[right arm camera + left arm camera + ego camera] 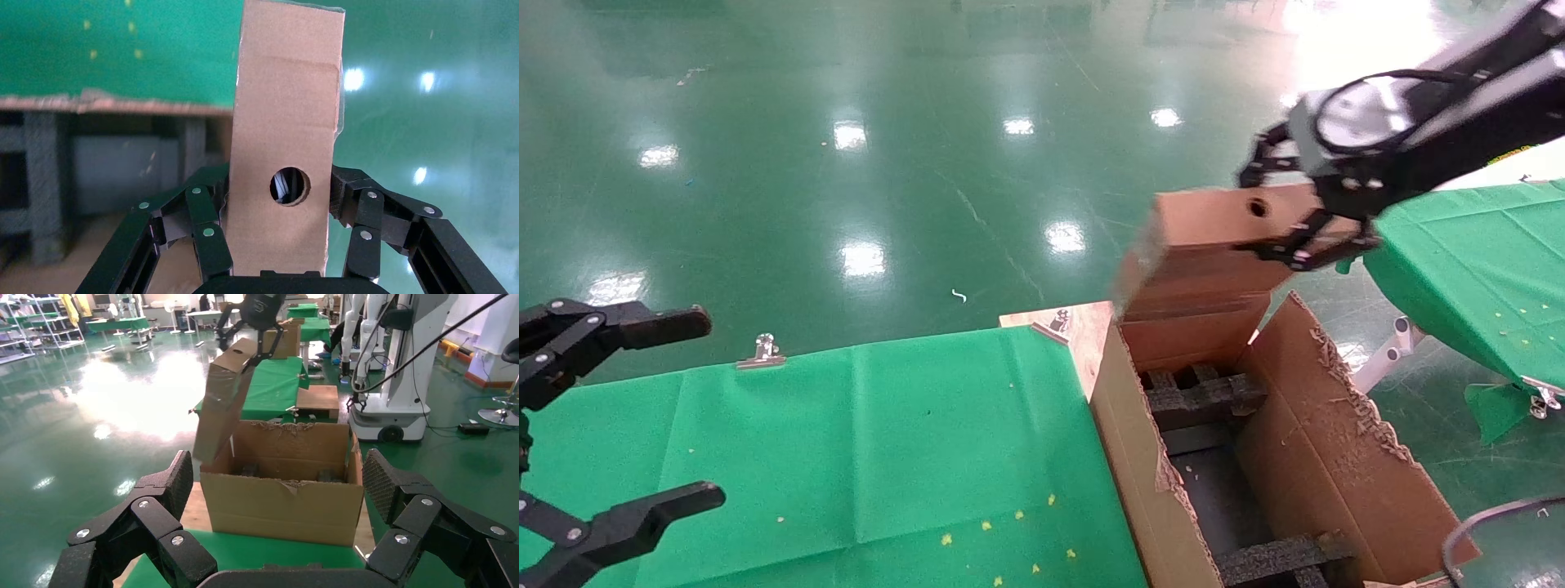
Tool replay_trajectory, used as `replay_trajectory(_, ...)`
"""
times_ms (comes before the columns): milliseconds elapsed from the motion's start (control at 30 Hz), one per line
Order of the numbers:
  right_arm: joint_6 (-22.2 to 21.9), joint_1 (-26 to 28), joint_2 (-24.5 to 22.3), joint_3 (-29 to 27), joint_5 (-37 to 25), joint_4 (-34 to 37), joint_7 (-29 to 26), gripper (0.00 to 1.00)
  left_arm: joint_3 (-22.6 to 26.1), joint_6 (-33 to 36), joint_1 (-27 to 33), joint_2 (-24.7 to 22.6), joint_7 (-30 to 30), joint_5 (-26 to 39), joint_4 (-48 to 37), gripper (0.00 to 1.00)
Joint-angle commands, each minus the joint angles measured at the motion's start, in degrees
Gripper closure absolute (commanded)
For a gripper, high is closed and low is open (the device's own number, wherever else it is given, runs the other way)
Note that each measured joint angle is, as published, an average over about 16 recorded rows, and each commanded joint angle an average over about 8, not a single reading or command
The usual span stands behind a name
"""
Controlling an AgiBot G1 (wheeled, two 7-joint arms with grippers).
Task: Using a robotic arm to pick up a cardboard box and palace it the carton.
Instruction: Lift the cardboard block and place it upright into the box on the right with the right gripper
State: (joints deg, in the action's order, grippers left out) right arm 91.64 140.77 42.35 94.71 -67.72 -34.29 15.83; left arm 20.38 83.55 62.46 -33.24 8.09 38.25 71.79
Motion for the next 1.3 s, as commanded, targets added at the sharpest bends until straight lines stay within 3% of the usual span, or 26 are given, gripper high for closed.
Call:
replay_trajectory(33,0.01,1.17,-1.32,2.27,-0.20,0.30,0.40,1.00,0.00,0.00,0.00,0.00,0.00,0.00,0.00,0.00)
replay_trajectory(333,0.00,4.09,-5.71,11.71,1.43,0.84,0.54,1.00,0.00,0.00,0.00,0.00,0.00,0.00,0.00,0.00)
replay_trajectory(633,-0.21,5.12,-7.19,17.96,5.24,1.13,-0.56,1.00,0.00,-0.01,0.00,0.00,0.00,-0.01,0.00,0.00)
replay_trajectory(1100,-0.72,5.03,-7.37,18.95,6.31,1.23,-1.36,1.00,0.00,-0.02,-0.01,0.01,-0.01,-0.01,-0.01,0.00)
replay_trajectory(1300,-2.89,2.51,-8.02,19.77,7.90,0.93,-8.06,1.00,0.01,-0.02,-0.01,0.01,-0.01,-0.01,-0.02,0.00)
